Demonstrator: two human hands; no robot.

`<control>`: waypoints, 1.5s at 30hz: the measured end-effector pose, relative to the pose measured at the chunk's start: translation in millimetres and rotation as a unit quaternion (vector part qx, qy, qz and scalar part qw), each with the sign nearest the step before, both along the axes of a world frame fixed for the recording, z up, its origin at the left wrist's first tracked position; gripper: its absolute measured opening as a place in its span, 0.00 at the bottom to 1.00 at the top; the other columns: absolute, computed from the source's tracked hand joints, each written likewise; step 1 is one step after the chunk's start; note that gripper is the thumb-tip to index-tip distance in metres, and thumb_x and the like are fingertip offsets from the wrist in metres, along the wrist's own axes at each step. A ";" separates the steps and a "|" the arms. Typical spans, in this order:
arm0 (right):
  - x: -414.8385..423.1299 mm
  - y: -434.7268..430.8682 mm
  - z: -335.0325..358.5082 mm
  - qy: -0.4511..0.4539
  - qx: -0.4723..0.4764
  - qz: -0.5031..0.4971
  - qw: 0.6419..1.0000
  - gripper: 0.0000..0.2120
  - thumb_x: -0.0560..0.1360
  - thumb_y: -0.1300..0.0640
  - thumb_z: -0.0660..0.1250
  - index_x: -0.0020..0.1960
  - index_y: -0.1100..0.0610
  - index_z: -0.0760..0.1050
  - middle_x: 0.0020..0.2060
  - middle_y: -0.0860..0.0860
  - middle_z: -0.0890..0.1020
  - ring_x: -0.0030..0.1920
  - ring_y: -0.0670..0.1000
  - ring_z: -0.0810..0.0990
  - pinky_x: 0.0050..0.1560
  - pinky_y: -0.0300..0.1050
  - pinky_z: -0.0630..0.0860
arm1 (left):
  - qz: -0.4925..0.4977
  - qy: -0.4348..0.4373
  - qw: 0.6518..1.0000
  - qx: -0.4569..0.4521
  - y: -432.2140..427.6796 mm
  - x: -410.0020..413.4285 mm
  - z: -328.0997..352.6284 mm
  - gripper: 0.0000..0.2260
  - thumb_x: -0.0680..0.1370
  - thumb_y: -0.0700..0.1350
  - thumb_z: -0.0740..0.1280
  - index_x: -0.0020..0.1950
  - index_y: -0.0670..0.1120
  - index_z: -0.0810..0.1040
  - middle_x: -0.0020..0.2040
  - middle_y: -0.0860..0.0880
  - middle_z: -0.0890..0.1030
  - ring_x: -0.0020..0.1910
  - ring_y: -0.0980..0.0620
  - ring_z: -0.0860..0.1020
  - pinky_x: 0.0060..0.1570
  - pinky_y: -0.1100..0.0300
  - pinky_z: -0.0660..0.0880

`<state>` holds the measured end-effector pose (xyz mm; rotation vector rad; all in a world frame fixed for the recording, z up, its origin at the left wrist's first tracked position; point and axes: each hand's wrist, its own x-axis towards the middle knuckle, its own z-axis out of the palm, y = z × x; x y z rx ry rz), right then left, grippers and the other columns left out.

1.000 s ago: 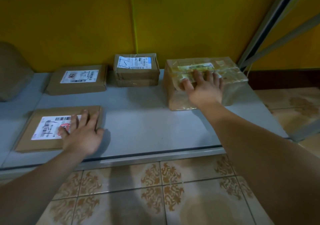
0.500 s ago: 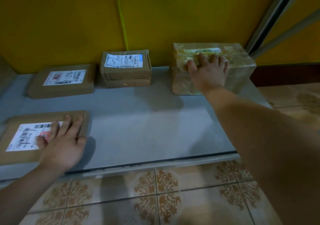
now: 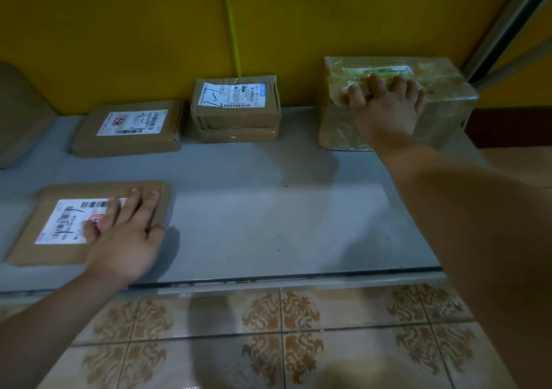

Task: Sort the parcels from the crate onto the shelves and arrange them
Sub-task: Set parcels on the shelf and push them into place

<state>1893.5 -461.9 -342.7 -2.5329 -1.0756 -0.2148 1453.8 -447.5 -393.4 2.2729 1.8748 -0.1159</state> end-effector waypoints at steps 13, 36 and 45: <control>6.0 10.7 -2.6 -0.005 0.015 0.012 1.000 0.32 0.78 0.33 0.48 0.75 0.48 0.67 0.76 0.59 0.64 0.77 0.64 0.55 0.76 0.63 0.44 | 0.006 -0.005 1.000 -0.005 -0.9 0.2 -0.2 0.33 0.72 0.59 0.43 0.79 0.60 0.47 0.80 0.56 0.45 0.79 0.48 0.43 0.74 0.40 0.41; -20.3 -18.8 35.6 0.051 -0.089 0.085 0.991 0.37 0.77 0.29 0.51 0.79 0.48 0.59 0.78 0.55 0.60 0.78 0.57 0.54 0.76 0.62 0.47 | -0.019 -0.025 0.998 -0.047 2.9 -0.6 10.4 0.30 0.80 0.58 0.56 0.78 0.60 0.46 0.80 0.55 0.41 0.78 0.47 0.39 0.72 0.36 0.42; -48.4 -43.9 46.3 0.015 -0.217 0.040 0.975 0.27 0.81 0.39 0.53 0.78 0.45 0.56 0.77 0.61 0.57 0.76 0.65 0.56 0.73 0.64 0.56 | -0.052 -0.026 0.994 -0.091 7.5 -3.5 26.4 0.35 0.78 0.65 0.57 0.78 0.60 0.42 0.80 0.53 0.39 0.78 0.44 0.38 0.73 0.36 0.44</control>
